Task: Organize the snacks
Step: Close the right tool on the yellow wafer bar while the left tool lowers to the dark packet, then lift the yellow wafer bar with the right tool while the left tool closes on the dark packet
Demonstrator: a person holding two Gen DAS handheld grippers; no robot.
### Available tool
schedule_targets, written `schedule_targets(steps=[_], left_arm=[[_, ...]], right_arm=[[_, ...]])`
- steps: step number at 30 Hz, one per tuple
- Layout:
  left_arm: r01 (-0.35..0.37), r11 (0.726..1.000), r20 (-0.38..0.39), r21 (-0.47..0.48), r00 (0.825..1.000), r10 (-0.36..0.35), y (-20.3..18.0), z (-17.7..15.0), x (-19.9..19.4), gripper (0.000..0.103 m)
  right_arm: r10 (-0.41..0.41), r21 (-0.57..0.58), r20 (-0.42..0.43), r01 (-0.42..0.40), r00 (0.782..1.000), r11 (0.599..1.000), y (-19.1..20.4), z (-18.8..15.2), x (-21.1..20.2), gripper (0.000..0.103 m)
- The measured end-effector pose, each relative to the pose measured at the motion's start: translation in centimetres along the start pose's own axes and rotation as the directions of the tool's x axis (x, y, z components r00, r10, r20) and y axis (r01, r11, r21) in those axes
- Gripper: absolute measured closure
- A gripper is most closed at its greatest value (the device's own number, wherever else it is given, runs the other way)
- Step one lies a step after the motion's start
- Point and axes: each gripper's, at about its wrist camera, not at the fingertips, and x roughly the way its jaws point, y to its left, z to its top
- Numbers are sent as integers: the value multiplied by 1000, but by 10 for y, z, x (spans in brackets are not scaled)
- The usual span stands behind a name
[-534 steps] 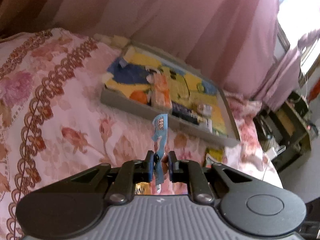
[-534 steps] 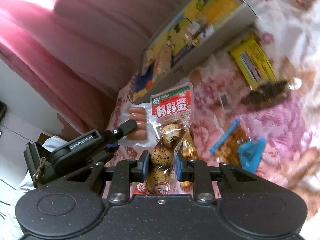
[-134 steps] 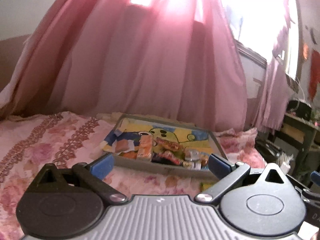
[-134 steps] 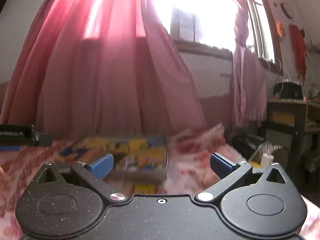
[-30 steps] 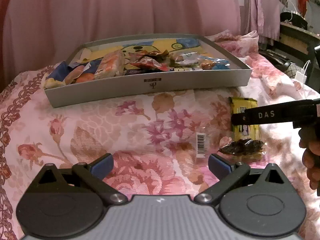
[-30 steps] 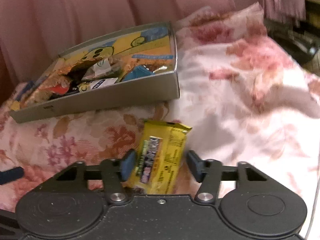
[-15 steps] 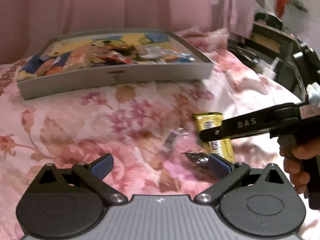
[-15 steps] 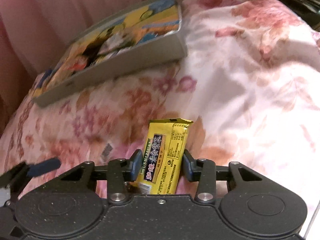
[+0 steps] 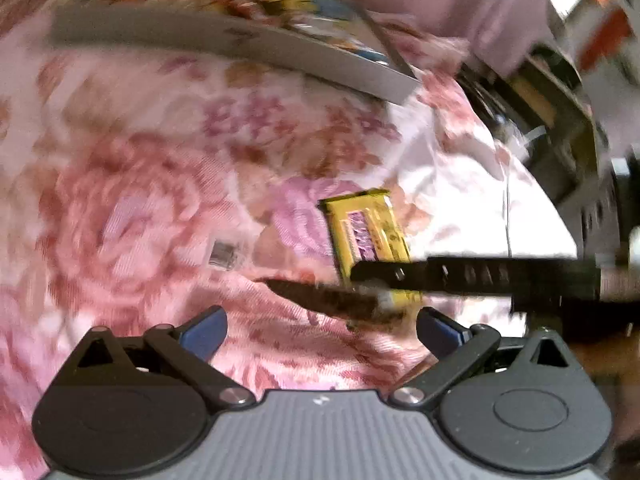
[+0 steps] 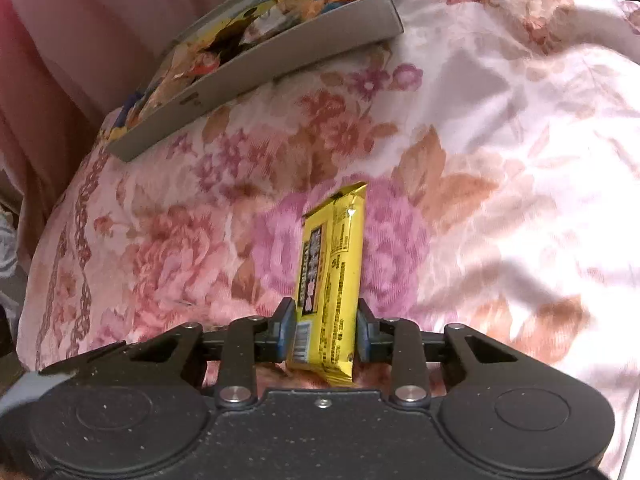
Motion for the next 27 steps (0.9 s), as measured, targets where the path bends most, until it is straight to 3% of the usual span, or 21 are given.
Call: schedule_targets(steps=[6, 12, 22, 27], left_arm=[[21, 995, 25, -102, 999, -19, 13, -5, -7, 1], [66, 965, 64, -254, 997, -52, 30, -10, -15, 4], [149, 914, 109, -377, 987, -116, 45, -9, -8, 33], [184, 911, 91, -369, 983, -161, 40, -12, 5, 45]], right_arm=[[9, 46, 12, -10, 1000, 999, -3, -11, -9, 75], [15, 81, 27, -17, 1000, 997, -4, -19, -14, 79], [24, 87, 22, -26, 999, 996, -1, -22, -13, 80], [64, 143, -2, -63, 998, 988, -4, -27, -7, 84]])
